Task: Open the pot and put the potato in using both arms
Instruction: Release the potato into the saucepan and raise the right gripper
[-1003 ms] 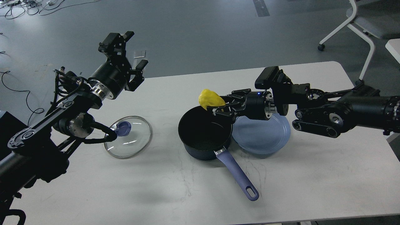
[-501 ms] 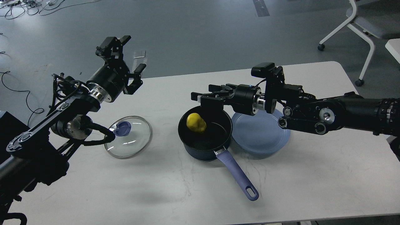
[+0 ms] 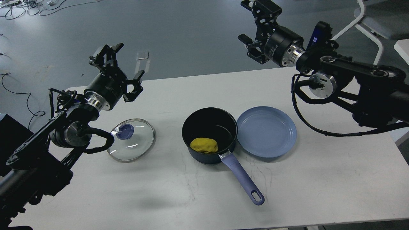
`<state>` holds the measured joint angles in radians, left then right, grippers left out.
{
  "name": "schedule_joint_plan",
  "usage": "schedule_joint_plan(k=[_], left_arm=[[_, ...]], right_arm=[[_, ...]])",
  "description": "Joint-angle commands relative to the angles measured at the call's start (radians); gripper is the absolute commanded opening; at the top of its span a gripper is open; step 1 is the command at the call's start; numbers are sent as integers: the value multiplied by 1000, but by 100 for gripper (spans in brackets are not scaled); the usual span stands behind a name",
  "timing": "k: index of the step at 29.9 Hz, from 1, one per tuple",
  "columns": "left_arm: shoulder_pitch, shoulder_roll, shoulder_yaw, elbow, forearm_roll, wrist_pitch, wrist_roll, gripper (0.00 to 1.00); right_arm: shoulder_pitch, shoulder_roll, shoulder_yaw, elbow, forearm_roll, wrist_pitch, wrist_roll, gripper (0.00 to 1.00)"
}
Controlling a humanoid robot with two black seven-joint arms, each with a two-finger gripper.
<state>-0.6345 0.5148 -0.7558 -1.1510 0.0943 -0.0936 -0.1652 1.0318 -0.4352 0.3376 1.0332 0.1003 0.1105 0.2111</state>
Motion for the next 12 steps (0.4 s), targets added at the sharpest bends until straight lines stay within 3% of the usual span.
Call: schedule_joint_plan(k=[1,5,12], left_arm=[[30,-19,-37,2,-5,0,16,99],[38,-22,-45,2,-5,-1,33,99],[44,-24,-45,2,-5,-1,33,99]], right_arm=[[-103,-13,90,-13,70,49,-87,100],[-144,-8,119,-15,70,70,-101,100],[-125,4,133,-30,65,78,-87,100]])
